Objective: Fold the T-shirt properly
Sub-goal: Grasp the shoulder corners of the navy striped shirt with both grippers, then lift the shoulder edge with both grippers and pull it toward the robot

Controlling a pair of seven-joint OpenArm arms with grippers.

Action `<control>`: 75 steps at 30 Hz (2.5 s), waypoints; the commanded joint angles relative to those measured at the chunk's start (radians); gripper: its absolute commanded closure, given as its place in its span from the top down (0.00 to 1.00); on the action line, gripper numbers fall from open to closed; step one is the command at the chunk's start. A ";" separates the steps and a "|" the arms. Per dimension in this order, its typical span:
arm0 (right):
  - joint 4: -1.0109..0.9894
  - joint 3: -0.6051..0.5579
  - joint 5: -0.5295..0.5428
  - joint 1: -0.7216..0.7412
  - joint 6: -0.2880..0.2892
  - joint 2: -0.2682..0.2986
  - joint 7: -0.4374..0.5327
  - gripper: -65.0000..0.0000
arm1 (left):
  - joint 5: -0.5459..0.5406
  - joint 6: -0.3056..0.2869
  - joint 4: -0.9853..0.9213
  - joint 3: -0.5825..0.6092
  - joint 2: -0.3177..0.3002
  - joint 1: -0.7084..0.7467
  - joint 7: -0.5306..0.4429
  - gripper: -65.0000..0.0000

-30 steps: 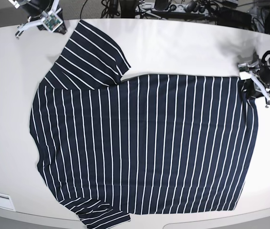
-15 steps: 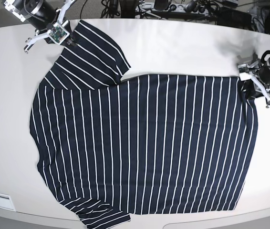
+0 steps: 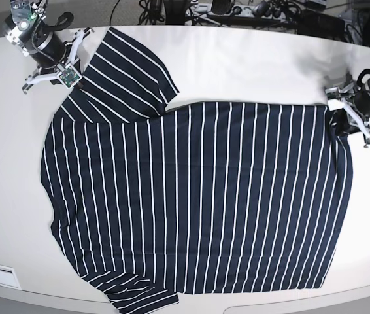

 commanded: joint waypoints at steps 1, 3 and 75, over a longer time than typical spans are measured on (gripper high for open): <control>0.014 0.007 0.003 0.005 -0.011 0.027 0.014 0.08 | -0.001 -0.064 0.002 0.014 -0.007 0.014 -0.018 0.00; 0.014 0.007 0.003 0.006 -0.014 0.060 0.000 0.30 | -0.001 -0.063 0.002 0.014 -0.007 0.014 -0.019 0.00; 0.144 0.245 0.260 -0.226 -0.067 0.335 -0.185 0.00 | 0.000 -0.065 0.264 0.013 -0.192 0.212 0.084 0.00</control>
